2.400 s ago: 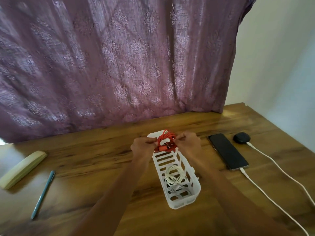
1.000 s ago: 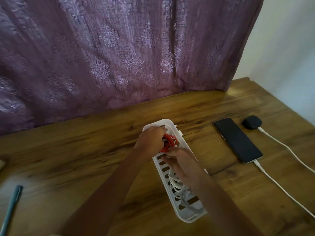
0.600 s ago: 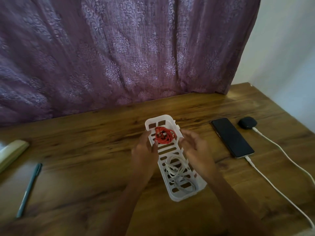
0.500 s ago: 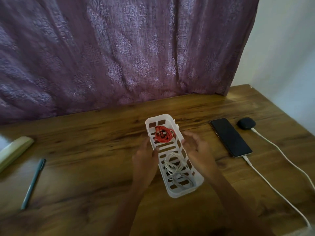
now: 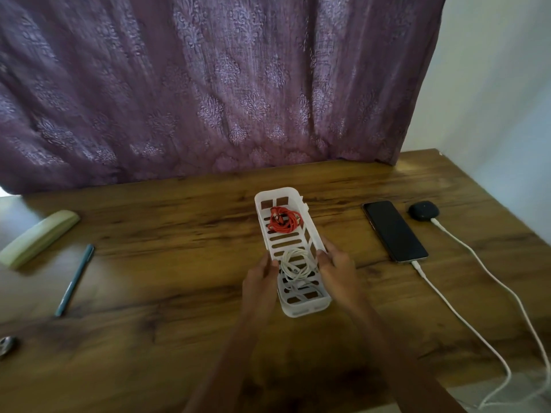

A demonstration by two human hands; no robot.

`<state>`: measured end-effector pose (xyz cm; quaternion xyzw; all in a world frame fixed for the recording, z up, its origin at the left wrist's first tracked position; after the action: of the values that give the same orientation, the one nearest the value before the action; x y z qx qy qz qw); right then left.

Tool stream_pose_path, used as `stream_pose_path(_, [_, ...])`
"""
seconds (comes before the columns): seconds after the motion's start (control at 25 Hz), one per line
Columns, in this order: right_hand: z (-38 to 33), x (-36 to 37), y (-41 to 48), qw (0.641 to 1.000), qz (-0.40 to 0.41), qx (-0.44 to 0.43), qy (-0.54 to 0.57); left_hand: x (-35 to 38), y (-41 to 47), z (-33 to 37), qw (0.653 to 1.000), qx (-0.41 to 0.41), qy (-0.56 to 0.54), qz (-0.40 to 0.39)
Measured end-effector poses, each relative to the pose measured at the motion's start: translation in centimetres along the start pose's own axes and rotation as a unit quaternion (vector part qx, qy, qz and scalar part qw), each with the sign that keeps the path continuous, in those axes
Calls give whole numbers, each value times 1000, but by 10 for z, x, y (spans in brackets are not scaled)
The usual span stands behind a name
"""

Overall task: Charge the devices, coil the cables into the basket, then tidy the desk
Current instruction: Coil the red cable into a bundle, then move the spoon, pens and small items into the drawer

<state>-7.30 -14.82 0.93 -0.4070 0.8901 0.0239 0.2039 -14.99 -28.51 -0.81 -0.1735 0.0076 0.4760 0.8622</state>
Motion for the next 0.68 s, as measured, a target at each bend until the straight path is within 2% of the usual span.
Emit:
stream_pose_path(0.36, [7,-7,3,1000,24,-3,10,2,9,-2,999,-12,-35,-10])
stream_pose_path(0.68, [-34,-71,9,995,91,-42,13,35,13,59,995,34,-74,-65])
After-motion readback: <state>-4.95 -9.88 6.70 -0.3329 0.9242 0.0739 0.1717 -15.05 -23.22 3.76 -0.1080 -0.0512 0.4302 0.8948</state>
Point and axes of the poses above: each hand's wrist, its own y-axis towards the middle knuckle, its own x-axis out of the palm, z = x × y, the point moved 10 cm from there along y, towards the middle knuckle, and after that the axes turned 1 degree about -x, right-handed, at the moved point
